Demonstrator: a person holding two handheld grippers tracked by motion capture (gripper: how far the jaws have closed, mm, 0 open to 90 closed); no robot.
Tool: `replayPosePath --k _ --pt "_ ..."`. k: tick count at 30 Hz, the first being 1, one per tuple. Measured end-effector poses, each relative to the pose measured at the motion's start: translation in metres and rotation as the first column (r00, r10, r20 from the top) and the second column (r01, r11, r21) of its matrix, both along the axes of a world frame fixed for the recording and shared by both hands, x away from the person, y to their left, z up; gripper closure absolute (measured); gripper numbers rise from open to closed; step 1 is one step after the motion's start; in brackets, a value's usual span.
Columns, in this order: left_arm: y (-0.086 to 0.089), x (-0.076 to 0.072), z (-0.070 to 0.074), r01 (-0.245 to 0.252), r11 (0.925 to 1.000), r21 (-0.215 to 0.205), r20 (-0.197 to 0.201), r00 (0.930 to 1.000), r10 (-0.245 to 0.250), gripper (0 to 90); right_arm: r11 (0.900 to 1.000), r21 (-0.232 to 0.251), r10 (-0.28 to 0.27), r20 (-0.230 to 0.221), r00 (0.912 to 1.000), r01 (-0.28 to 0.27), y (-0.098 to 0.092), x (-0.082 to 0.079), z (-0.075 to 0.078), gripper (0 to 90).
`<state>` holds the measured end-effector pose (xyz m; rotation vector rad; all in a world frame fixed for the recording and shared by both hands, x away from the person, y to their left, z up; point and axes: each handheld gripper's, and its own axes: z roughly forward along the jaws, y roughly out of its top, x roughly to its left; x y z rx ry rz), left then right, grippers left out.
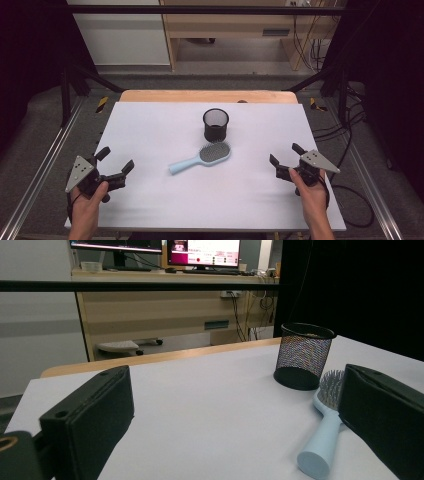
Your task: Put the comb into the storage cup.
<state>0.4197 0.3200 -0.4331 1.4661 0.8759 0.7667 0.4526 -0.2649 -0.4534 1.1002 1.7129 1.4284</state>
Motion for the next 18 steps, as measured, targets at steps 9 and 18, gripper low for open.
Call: replayPosePath --k 9,18 --pt "0.002 0.003 -0.003 -0.017 0.9998 -0.006 -0.021 0.9996 0.016 1.6 0.999 -0.037 -0.035 -0.065 0.9972 0.033 0.003 0.001 -0.003 6.5" --pt "-0.002 0.004 -0.005 -0.011 0.9999 0.012 -0.034 0.9993 0.012 1.6 0.991 -0.113 -0.081 -0.122 0.9892 0.068 0.016 0.007 -0.005 8.3"
